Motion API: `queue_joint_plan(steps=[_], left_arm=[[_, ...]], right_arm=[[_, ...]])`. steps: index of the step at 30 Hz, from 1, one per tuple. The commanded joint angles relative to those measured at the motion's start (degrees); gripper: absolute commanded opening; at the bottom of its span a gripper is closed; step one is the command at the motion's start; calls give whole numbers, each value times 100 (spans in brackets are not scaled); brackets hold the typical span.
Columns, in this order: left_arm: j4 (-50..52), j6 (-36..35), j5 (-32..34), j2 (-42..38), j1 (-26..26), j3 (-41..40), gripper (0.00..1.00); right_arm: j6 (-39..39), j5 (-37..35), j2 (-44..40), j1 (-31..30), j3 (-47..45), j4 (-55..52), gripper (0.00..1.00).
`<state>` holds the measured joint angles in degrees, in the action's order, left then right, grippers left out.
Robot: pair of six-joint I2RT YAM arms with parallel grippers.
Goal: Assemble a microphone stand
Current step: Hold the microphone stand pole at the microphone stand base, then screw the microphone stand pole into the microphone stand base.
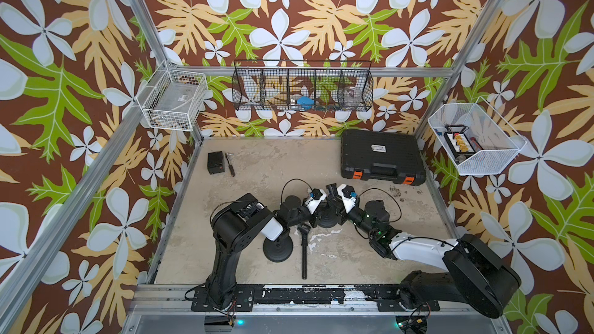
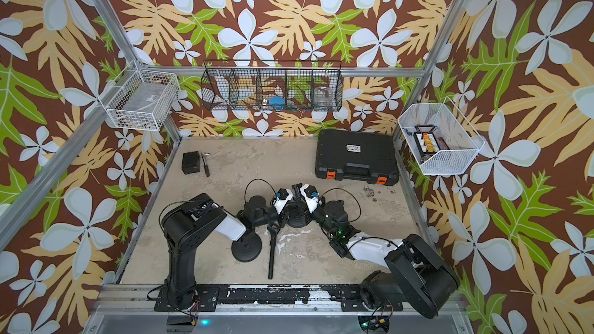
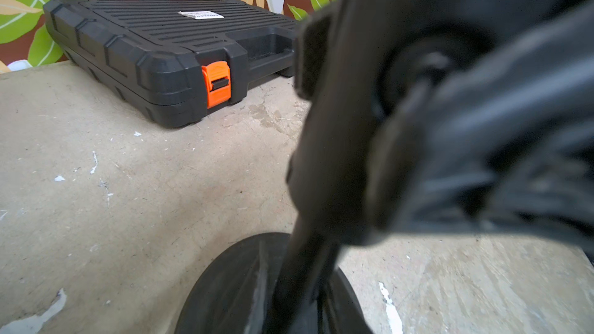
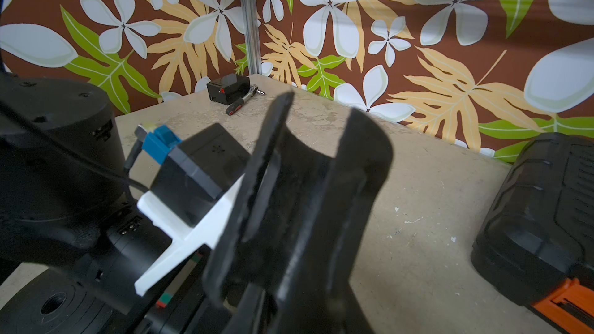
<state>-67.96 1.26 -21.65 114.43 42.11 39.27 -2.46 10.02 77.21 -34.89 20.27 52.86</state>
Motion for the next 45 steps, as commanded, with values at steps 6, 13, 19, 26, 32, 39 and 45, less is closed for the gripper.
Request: queue_joint_plan(steps=[6,13,19,26,32,39,45], left_arm=[[-296,-138,-72,111,-10,49,18],[-144,-274,-10,133,-10,56,16],[-15,-337,43,71,-10,-27,15],[-26,-310,12,102,-10,-108,15],[84,-319,-65,158,-10,-9,15],[169,-345,-85,172,-4,37,16],[178,-345,-85,182,-3,37,17]], right_arm=[[26,58,51,-12,3,-731,14],[240,-283,-335,-5,-123,-1030,45],[300,233,-799,241,-436,-912,59],[553,1392,-1001,731,-255,-957,56],[924,1768,-830,756,6,-907,59],[1269,1769,-456,756,277,-917,51],[1340,1625,-234,756,385,-795,44]])
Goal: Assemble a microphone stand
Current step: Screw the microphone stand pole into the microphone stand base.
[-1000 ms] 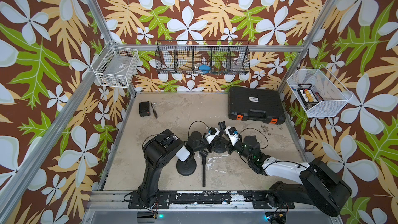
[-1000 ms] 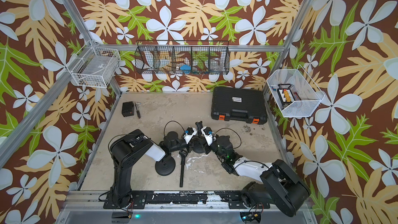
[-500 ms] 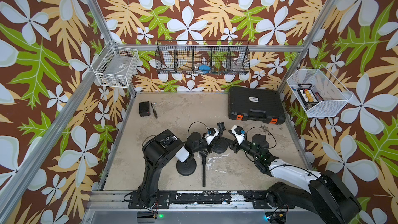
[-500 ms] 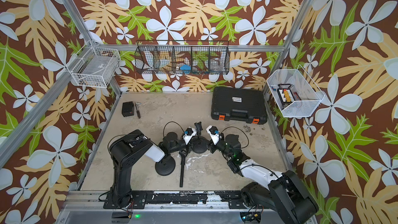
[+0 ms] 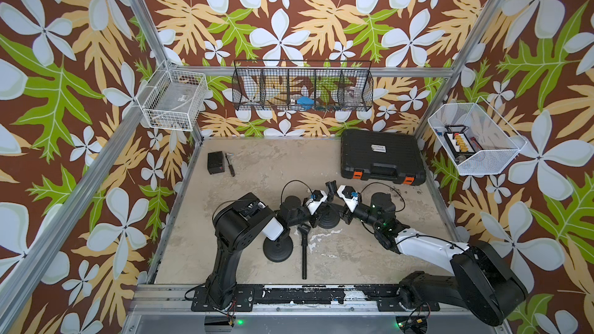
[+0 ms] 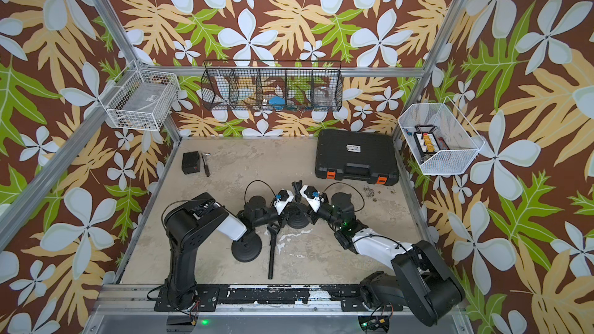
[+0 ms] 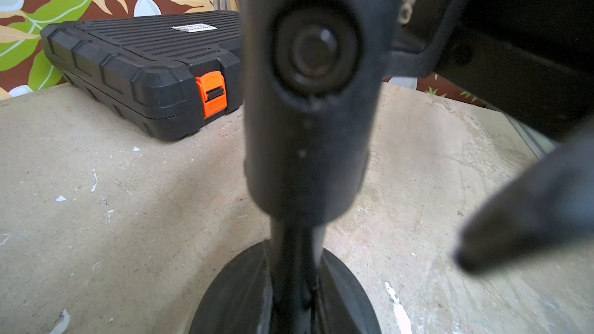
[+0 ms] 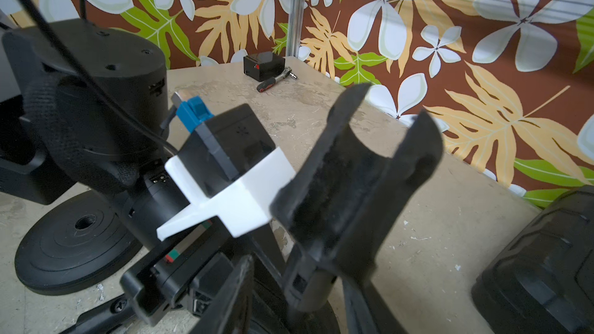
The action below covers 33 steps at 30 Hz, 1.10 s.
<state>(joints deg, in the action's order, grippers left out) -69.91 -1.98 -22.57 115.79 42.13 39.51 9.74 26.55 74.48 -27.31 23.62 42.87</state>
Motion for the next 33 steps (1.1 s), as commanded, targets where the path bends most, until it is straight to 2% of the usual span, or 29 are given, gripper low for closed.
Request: queue_joint_plan(steps=[1,5,8,10,12,16,19,22,26,33], left_arm=[[373,-22,5,43,-3,13,17],[375,-22,4,52,-8,21,17],[373,-22,5,55,-3,22,16],[373,-23,5,52,-4,22,16],[373,-26,2,51,-3,22,17],[375,-31,5,49,-3,22,17],[373,-24,15,42,-3,22,17],[373,-30,9,48,-3,22,17],[373,-33,6,41,-3,22,16],[399,-48,-6,52,-3,34,17]], right_arm=[[133,-79,64,-2,66,211,45],[121,-176,106,23,121,305,45],[83,-123,154,50,202,311,42],[81,-123,213,50,266,261,24],[72,-92,259,50,293,248,19],[61,22,309,50,321,201,20],[24,7,322,50,303,177,31],[-65,-158,344,50,273,186,36],[-181,-472,431,66,268,197,35],[-339,-183,616,94,320,443,32]])
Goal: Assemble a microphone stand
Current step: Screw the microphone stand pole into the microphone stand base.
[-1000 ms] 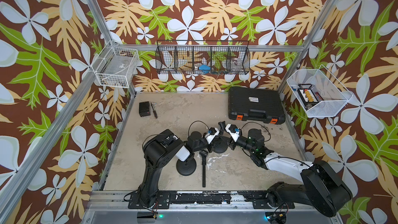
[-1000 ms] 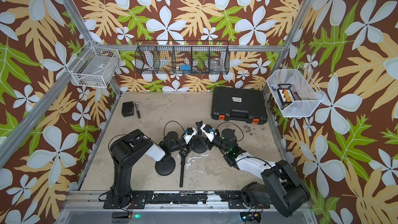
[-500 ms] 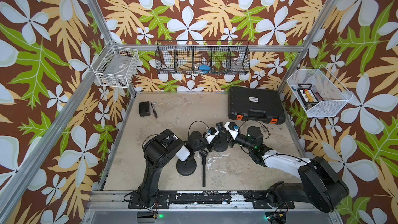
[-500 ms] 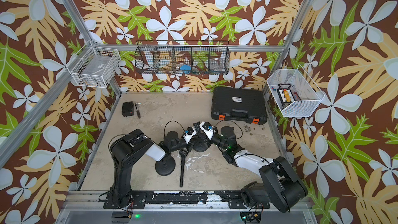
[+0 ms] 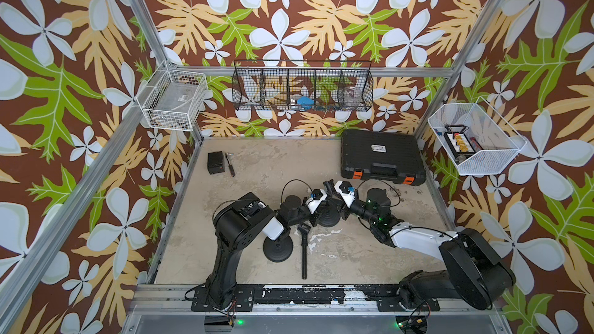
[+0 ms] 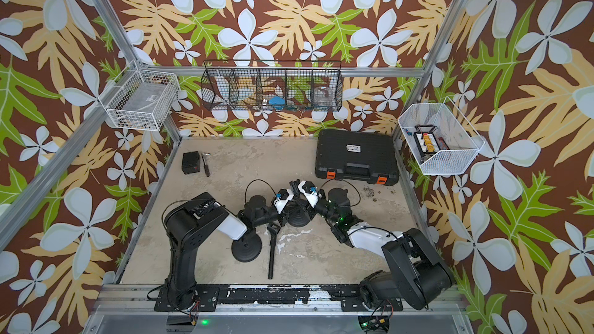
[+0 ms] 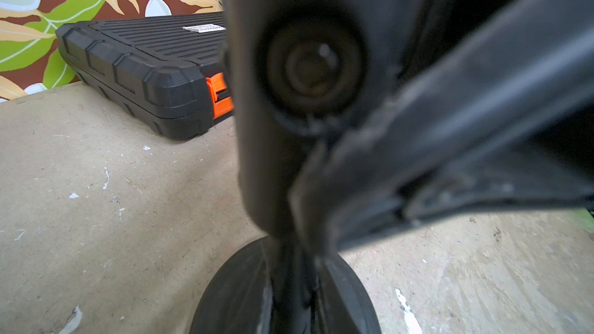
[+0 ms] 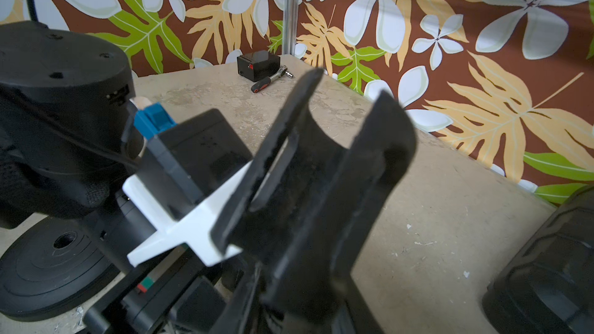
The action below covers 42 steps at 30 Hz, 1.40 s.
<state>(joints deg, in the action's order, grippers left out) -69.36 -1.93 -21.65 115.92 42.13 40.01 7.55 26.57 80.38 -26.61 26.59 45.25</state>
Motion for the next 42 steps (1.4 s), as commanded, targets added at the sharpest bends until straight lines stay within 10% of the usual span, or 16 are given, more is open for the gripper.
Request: queue_joint_plan(steps=[1,15,26,42], left_arm=[[345,-52,-94,42,-3,-19,16],[353,-61,-94,39,-3,-19,18],[48,156,-338,10,-3,-19,39],[-442,475,-437,44,-3,75,39]], right_arm=[[-138,-214,7,24,13,219,31],[-273,-355,-269,24,-267,311,20],[-562,-440,-132,27,-504,756,10],[-1608,-3177,-374,-1069,-1278,1461,0]])
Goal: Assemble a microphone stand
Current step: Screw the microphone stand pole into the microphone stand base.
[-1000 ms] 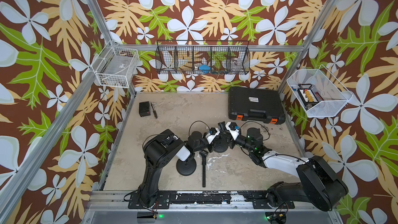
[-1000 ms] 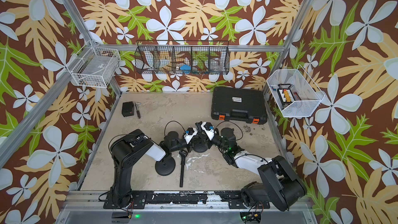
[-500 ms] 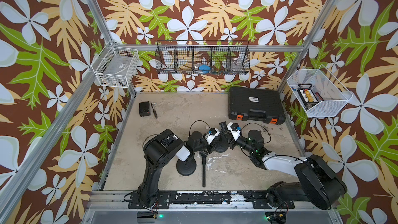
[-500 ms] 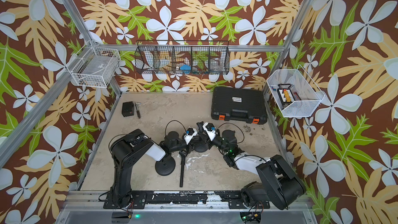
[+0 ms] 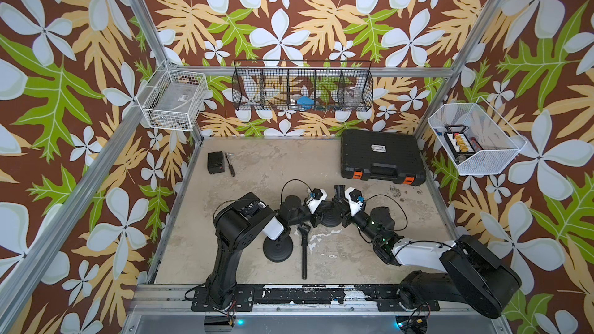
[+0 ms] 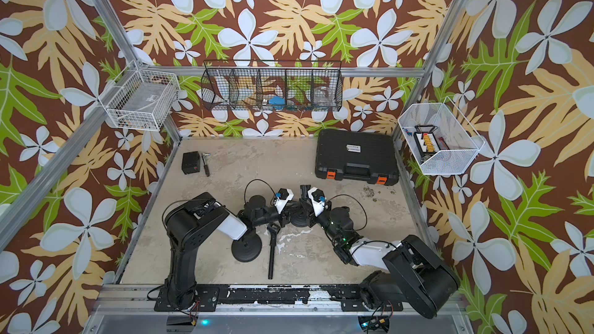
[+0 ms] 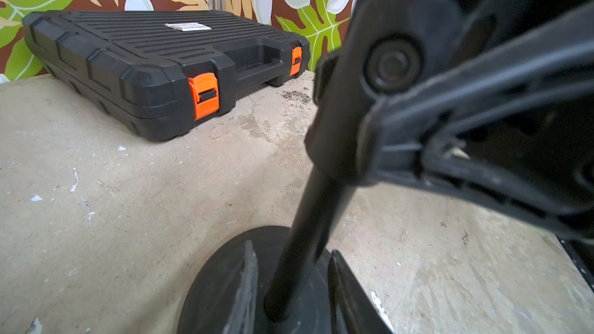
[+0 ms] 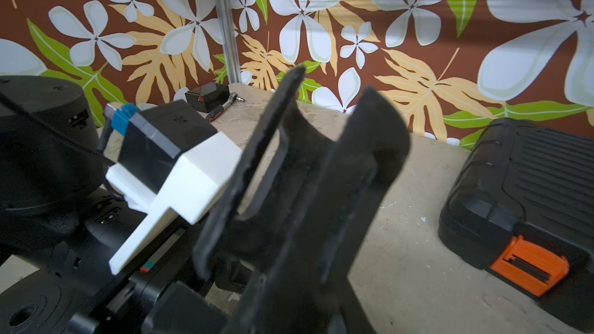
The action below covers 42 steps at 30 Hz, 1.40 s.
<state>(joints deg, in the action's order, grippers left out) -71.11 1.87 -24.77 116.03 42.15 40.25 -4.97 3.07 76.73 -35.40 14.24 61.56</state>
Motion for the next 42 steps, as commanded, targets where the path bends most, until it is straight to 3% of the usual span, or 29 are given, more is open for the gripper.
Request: queue_joint_plan(steps=[1,10,15,17,23,29,33,37,42], left_arm=[[-276,103,-125,34,-5,61,39],[-386,130,-180,72,-5,45,32],[-403,146,-188,122,-5,61,28],[-403,138,-177,146,-5,67,26],[-288,-7,-90,166,-5,47,13],[129,-327,72,27,-5,-8,12],[382,-476,121,-53,-5,-26,11],[449,-456,-28,-30,-5,-44,11],[363,-381,-115,56,-5,-69,11]], right_arm=[[-387,-1069,-10,-329,-33,-186,0],[-663,-2276,285,-1022,321,-622,0],[-586,-2245,343,-1148,483,-802,0],[-544,-2120,318,-1145,505,-834,6],[-296,-1079,135,-869,663,-1248,38],[80,1176,-430,92,465,-1396,68],[532,1927,-501,464,563,-1721,70],[746,2630,-444,895,566,-1617,57],[1104,2908,-471,1194,602,-1745,55]])
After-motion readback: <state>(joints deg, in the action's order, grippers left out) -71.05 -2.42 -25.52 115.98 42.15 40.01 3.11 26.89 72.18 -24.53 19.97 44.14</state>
